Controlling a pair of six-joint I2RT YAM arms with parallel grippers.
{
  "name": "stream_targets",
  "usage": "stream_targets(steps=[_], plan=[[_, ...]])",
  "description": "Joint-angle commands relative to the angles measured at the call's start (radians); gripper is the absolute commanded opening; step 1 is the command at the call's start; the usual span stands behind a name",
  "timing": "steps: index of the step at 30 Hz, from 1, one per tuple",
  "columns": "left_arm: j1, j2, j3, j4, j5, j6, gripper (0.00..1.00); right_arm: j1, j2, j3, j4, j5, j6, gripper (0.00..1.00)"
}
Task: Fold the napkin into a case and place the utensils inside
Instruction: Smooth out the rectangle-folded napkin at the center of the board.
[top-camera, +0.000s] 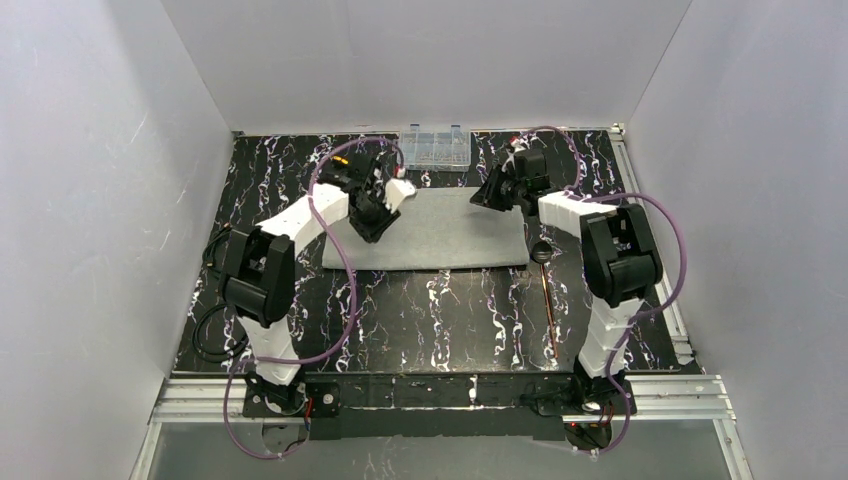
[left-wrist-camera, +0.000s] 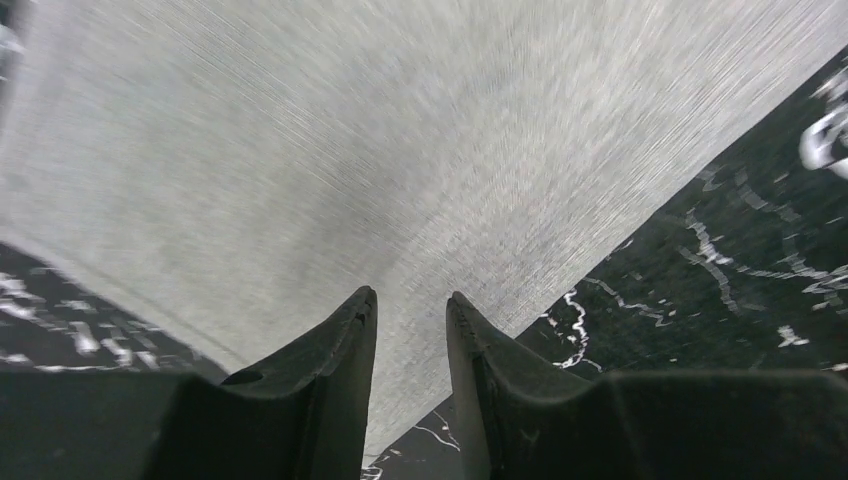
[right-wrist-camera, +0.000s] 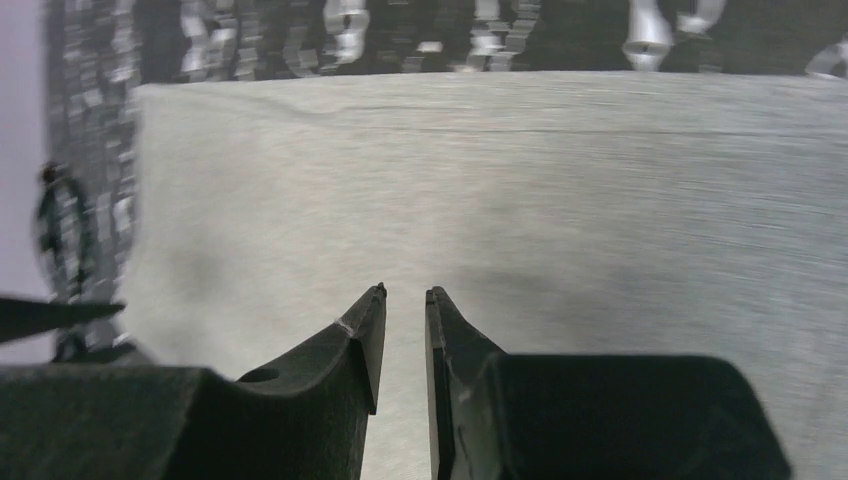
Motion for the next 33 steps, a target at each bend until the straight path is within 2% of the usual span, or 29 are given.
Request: stream_targets(steps=[1, 5, 9, 14, 17, 21, 25, 30, 33], plan=[[0.020, -0.135, 0.134, -0.111, 0.145, -0.099, 0.31, 0.075, -0.122, -0.019, 0.036, -0.160, 0.068, 0.28], [0.021, -0.168, 0.034, -0.140, 0.287, -0.138, 0.29, 0.166, -0.092, -0.045, 0.098, -0.351, 0.172, 0.23], [0.046, -0.115, -0.028, -0.149, 0.283, -0.144, 0.26, 0.241, -0.008, 0.018, 0.016, -0.441, 0.170, 0.21], [0.123, -0.028, 0.013, -0.195, 0.406, -0.193, 0.24, 0.256, 0.070, 0.025, 0.016, -0.510, 0.200, 0.18], [0.142, 0.044, 0.062, -0.250, 0.507, -0.203, 0.22, 0.262, 0.108, 0.039, 0.001, -0.554, 0.196, 0.15], [0.152, 0.125, 0.104, -0.290, 0.574, -0.212, 0.18, 0.262, 0.138, 0.055, -0.060, -0.585, 0.156, 0.14], [0.157, 0.164, 0.096, -0.305, 0.562, -0.188, 0.16, 0.264, 0.154, 0.068, -0.093, -0.609, 0.123, 0.14], [0.159, 0.179, 0.074, -0.263, 0.467, -0.176, 0.15, 0.269, 0.185, 0.085, -0.125, -0.626, 0.087, 0.14], [0.159, 0.187, 0.066, -0.237, 0.405, -0.174, 0.15, 0.273, 0.213, 0.109, -0.204, -0.610, 0.035, 0.14]])
